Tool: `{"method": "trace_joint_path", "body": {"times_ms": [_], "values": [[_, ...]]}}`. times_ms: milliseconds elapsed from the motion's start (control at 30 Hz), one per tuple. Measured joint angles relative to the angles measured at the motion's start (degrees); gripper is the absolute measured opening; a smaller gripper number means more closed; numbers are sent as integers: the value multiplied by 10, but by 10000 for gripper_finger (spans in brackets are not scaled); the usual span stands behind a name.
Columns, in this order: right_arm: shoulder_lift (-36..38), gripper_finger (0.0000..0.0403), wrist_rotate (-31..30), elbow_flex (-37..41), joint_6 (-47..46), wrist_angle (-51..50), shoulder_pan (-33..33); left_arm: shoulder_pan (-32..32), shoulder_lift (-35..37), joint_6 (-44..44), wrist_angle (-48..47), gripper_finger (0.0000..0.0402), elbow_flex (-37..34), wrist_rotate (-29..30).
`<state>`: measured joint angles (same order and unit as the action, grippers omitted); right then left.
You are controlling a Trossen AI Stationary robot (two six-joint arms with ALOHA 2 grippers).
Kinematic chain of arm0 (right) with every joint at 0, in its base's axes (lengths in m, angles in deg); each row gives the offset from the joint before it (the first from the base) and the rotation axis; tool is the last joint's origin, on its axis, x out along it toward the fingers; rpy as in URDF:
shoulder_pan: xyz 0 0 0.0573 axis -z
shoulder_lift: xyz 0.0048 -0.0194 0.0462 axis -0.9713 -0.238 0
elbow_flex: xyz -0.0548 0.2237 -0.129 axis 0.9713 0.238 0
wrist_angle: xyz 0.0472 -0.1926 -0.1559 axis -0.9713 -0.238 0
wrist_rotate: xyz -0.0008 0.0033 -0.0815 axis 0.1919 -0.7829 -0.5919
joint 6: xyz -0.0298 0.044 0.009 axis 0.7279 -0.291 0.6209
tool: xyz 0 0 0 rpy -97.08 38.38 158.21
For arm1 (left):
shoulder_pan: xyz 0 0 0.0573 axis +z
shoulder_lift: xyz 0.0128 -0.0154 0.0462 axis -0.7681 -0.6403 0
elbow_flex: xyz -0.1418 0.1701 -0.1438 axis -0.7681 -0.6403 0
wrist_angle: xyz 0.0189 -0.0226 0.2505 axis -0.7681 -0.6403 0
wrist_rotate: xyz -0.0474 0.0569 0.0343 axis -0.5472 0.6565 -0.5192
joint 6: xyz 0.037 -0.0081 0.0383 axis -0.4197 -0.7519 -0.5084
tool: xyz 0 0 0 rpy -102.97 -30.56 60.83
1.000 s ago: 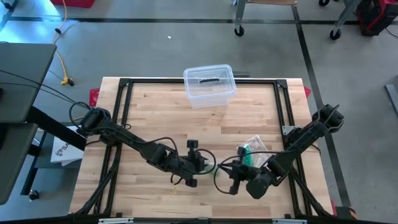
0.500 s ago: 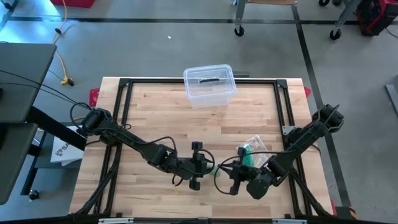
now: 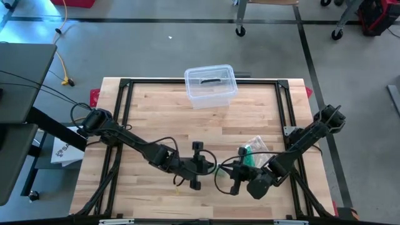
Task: Roll bandage
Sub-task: Close the transparent zip bag
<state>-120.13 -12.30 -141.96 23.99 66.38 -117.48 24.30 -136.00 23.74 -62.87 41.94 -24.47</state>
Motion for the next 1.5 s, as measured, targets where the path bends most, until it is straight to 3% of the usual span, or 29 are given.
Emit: {"method": "trace_joint_path", "body": {"times_ms": [367, 533, 700, 800, 933, 1267, 1400, 1500], "values": [[0, 0, -1, 0, 0, 0, 0, 0, 0, 11, -36, 11, 0, -2], [0, 0, -1, 0, 0, 0, 0, 0, 5, -2, -38, 65, -1, -10], [0, 0, 0, 0, 0, 0, 0, 11, 6, -13, -16, 136, -1, -60], [0, 0, 0, 0, 0, 0, 0, 19, 3, -18, 10, 155, -1, -81], [0, 0, 0, 0, 0, 0, 0, 27, -2, -28, 23, 140, -1, -82], [1, 0, 0, 0, 0, 1, 0, 33, -19, -37, 17, 20, -1, -89], [0, 0, 5, 0, 0, -1, 0, 32, -18, -28, -8, 17, 0, -88], [0, 1, 5, 0, 0, 0, -1, 32, -17, -9, -53, 39, -1, -88]]}}
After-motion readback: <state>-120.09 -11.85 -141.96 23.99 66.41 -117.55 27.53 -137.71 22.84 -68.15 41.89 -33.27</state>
